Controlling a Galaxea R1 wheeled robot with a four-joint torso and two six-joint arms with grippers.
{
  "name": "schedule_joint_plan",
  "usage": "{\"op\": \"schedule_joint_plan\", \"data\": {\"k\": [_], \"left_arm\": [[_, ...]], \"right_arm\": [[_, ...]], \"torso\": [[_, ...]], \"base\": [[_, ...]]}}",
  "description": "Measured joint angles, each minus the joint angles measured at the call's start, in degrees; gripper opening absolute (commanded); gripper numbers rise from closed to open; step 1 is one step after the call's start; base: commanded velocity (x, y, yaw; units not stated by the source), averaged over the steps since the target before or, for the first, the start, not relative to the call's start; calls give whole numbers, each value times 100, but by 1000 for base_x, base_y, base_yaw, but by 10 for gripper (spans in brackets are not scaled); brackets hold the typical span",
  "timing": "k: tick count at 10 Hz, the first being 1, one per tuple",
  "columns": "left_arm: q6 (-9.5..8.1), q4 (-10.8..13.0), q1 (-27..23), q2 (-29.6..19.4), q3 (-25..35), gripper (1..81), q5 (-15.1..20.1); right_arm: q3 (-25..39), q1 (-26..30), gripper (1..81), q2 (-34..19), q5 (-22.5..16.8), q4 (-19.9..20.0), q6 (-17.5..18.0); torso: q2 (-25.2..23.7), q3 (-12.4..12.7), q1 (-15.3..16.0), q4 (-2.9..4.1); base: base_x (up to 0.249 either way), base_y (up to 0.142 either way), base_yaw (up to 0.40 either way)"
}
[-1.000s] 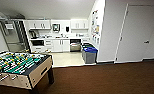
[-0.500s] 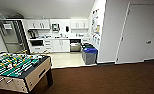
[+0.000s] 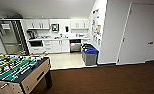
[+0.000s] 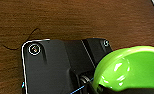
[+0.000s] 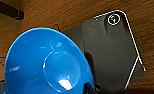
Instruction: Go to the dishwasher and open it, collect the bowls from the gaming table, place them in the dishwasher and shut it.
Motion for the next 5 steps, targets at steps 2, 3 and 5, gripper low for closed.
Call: {"op": "schedule_joint_plan", "data": {"k": [2,3,5], "left_arm": [[0,2,30,0,0,10,2],[0,2,28,0,0,10,0],[2,2,-2,0,0,10,0]], "right_arm": [[0,-34,10,2,-2,0,4],[0,-34,10,2,-2,0,1],[0,-4,10,2,-2,0,0]], "torso": [[0,0,-6,0],[0,0,-2,0],[0,0,-2,0]], "base": [[167,0,0],[169,0,0],[169,0,0]]}}
